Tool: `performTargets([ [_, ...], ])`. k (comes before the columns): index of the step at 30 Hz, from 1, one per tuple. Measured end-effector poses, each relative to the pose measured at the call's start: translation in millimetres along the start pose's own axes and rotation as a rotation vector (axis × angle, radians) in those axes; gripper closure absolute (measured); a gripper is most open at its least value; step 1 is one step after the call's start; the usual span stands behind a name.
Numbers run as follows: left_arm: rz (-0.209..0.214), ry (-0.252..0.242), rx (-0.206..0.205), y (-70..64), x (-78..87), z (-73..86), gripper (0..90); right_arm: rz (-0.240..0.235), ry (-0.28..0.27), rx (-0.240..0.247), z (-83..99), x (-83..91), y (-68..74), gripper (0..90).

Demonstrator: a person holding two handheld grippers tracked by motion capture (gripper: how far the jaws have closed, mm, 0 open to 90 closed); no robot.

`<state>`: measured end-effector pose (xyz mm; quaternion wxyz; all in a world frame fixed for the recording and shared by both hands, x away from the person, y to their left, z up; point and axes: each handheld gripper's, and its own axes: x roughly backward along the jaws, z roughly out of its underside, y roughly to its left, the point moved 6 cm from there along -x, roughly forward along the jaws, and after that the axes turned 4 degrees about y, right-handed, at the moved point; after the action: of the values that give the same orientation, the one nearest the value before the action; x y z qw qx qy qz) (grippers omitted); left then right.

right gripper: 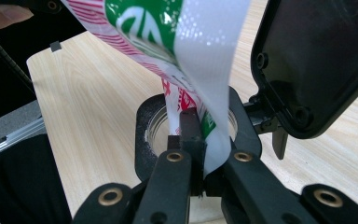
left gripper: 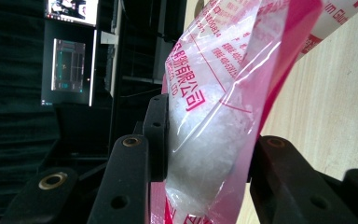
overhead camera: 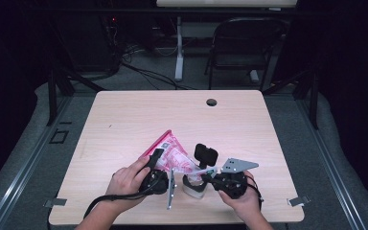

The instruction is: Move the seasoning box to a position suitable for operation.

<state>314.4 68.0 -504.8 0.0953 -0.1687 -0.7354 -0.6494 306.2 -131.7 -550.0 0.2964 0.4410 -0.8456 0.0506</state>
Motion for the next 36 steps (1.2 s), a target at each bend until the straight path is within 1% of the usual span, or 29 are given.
performTargets([
  [6,-0.002,0.000,-0.009,-0.1,0.4,-0.4,67.9,0.004,0.009,0.006,0.8,-0.1,-0.3,90.0],
  [9,-0.010,-0.004,-0.025,0.7,0.3,-1.2,67.9,0.004,0.007,0.004,0.8,-0.3,0.0,90.0],
  [12,-0.012,0.002,-0.042,1.7,0.9,-1.5,68.0,0.004,0.008,0.006,1.2,-0.6,0.1,90.0],
  [13,-0.019,-0.004,-0.049,2.2,0.4,-1.8,68.0,0.004,0.008,0.006,1.1,-0.8,0.4,90.0],
  [16,-0.024,-0.002,-0.058,2.4,0.9,-2.6,68.0,0.006,0.011,0.008,1.4,-1.0,0.4,90.0],
  [22,-0.029,0.001,-0.068,2.6,1.4,-3.7,68.1,0.009,0.018,0.010,2.2,-1.1,-0.1,90.0],
  [26,-0.043,0.002,-0.083,3.8,2.3,-4.8,68.1,0.009,0.011,0.006,2.3,-2.1,0.3,90.0],
  [31,-0.041,0.004,-0.095,4.2,2.8,-5.9,68.2,0.011,0.012,0.005,2.8,-2.0,0.1,90.0],
  [36,-0.051,0.000,-0.099,4.7,3.5,-7.1,68.2,0.010,0.014,0.005,3.1,-1.9,-0.1,90.0],
])
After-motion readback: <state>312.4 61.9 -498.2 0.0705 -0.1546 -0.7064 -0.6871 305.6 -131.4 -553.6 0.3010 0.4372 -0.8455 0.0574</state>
